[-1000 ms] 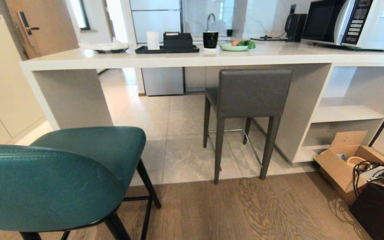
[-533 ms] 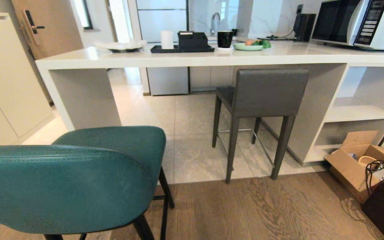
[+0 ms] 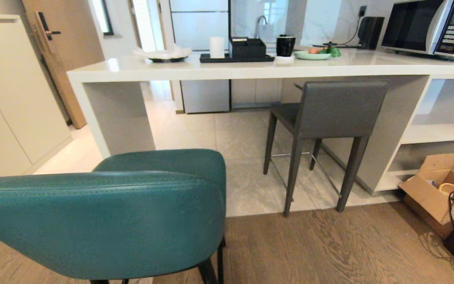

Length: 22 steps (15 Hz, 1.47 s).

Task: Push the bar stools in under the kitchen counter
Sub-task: Push the blue chair back under the dining table

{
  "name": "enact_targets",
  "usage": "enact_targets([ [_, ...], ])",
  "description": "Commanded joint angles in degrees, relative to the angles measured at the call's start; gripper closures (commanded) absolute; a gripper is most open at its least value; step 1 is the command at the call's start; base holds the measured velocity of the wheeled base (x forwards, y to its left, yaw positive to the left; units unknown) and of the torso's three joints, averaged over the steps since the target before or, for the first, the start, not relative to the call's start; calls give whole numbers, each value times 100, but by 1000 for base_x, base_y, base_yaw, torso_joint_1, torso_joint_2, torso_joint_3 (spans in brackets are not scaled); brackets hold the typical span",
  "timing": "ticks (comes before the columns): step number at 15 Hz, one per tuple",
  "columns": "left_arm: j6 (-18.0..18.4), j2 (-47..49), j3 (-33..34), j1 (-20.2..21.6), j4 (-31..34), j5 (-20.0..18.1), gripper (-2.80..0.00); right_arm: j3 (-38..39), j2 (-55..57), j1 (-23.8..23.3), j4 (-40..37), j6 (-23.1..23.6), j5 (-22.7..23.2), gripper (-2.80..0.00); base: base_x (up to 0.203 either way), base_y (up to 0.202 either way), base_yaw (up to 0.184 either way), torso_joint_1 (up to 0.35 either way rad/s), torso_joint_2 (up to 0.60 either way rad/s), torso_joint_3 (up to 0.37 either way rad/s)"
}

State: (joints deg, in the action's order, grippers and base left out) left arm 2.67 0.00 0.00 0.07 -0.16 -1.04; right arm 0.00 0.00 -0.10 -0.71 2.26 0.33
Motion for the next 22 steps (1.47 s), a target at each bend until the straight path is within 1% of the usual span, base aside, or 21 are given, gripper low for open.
enact_targets([
  [1,5,9,0,1,-2,-2,0,9,0,1,0,3,2,0,0,200,-1,0,0,2],
  [15,-3,9,0,1,-2,7,0,9,0,1,0,12,11,0,0,193,-3,5,2,2],
  [18,-3,9,0,1,-2,7,0,9,0,1,7,3,7,0,0,49,-5,-1,2,-1],
  [22,-114,2,-81,8,-18,7,0,-22,0,-6,37,52,23,0,0,0,0,0,0,0],
])
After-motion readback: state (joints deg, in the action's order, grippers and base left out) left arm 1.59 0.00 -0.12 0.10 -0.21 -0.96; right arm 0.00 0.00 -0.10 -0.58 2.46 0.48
